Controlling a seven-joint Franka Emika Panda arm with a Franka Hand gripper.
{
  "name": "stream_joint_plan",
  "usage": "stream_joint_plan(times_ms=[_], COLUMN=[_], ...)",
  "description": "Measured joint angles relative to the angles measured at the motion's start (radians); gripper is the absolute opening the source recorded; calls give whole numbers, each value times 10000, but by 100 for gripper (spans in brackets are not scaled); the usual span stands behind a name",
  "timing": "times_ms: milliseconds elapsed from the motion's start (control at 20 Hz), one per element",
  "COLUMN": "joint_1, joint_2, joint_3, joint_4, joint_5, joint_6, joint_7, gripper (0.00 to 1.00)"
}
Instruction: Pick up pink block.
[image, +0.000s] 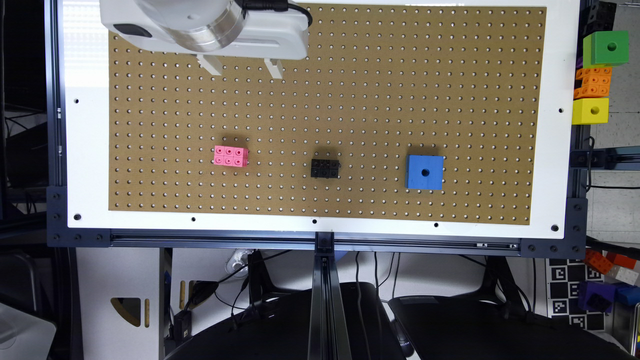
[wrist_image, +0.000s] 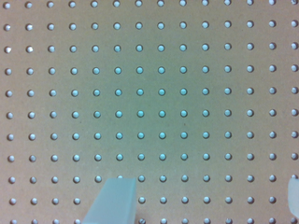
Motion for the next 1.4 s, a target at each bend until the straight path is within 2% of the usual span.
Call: stream_joint_plan(times_ms=[300, 450, 600, 750, 850, 950, 1050, 1150, 1300, 1400], joint_1=[-13, -57, -170, -382, -455, -483, -541, -638, -893, -1137], joint_2=[5, 64, 464, 1260, 1821, 2180, 2364, 2403, 2403, 2403], joint_3=[0, 0, 0, 0, 0, 0, 0, 0, -1, -1], joint_4=[12, 138, 627, 1501, 2043, 2390, 2609, 2678, 2711, 2718], joint_5=[0, -12, -22, -22, -22, -22, -22, -22, -22, -22], joint_6=[11, 36, 48, 46, 34, 25, -5, -7, -8, -8], joint_7=[-1, -5, -77, -304, -392, -413, -464, -561, -825, -1080], gripper=[100, 100, 100, 100, 100, 100, 100, 100, 100, 100])
